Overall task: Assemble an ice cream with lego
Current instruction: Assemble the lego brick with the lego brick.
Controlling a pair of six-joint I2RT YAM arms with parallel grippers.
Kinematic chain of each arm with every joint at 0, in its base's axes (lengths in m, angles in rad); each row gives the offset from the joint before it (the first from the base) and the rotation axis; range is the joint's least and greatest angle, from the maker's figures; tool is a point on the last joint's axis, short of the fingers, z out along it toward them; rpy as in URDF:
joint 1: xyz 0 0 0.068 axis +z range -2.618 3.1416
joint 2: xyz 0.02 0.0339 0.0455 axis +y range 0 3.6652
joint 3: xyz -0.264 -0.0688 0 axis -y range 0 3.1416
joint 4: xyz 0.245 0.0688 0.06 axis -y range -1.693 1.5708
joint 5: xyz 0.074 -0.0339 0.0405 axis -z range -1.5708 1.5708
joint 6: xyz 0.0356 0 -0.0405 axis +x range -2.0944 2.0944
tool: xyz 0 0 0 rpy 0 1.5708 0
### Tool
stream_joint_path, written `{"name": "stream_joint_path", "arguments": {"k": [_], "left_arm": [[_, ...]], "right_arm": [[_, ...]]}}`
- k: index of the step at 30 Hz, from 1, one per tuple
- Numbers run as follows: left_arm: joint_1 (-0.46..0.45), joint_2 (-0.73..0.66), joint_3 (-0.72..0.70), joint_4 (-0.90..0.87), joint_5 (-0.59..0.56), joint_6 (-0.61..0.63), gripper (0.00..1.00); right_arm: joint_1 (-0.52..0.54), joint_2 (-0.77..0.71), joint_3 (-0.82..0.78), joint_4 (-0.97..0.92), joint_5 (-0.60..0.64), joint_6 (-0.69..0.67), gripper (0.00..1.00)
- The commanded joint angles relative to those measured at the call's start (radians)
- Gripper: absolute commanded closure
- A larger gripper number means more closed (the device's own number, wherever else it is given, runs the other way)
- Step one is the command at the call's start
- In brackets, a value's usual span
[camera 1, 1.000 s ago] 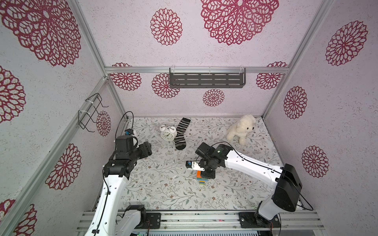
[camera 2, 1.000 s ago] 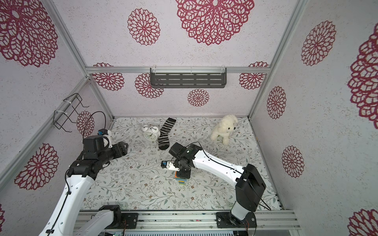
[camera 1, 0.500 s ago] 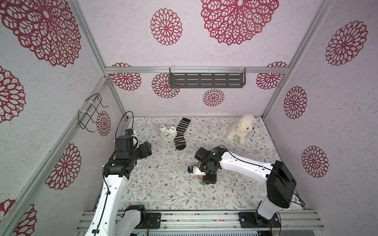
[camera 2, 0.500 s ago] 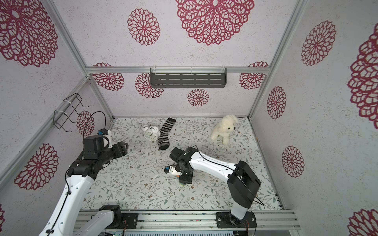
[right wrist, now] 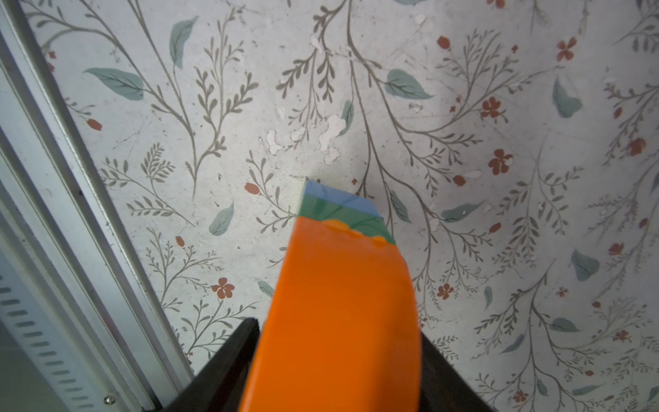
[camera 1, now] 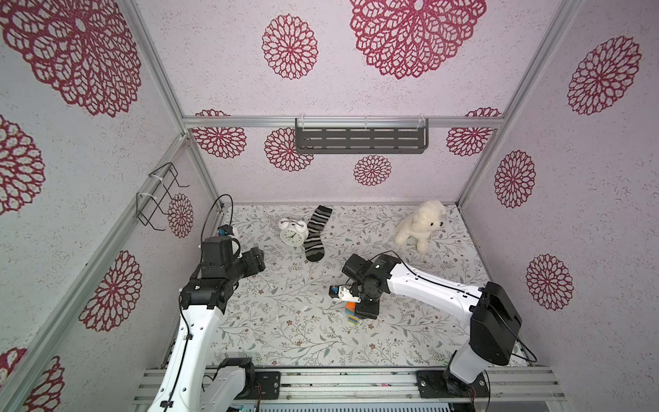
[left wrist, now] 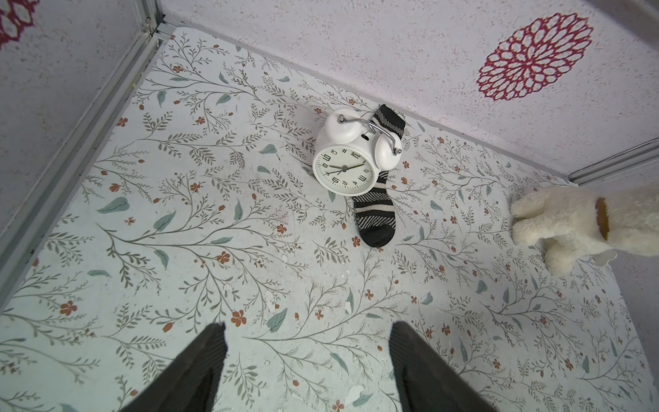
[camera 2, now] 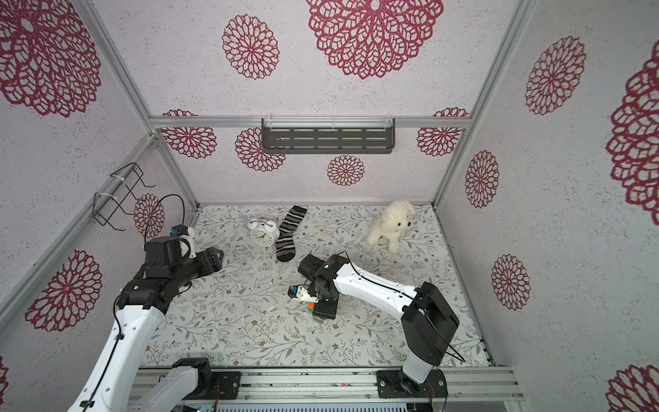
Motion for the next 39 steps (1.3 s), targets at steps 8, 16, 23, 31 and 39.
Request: {"name": "stream_joint_path", "arguments": {"k": [8,16,23,31,39], "left_arm": [[0.013,-0.002,-0.012,0.024,0.005,-0.003,0.23],[0.013,-0.001,-0.013,0.025,0.007,-0.004,0.23],[0.013,-0.003,-0.014,0.026,0.008,-0.003,0.23],[0.013,0.0,-0.014,0.029,0.012,-0.004,0.23],[0.013,-0.001,-0.014,0.03,0.013,-0.004,0.23]], "right_arm": [[-0.02,-0.054,0.005,-0.004,0.035,0.019,0.35],[-0.038,-0.071,-0.006,0.004,0.051,0.022,0.34],[-0.052,-0.085,-0.012,0.011,0.063,0.023,0.34],[-0.058,-0.09,-0.017,0.011,0.072,0.025,0.34],[-0.072,-0.107,-0.031,0.02,0.082,0.03,0.33]]}}
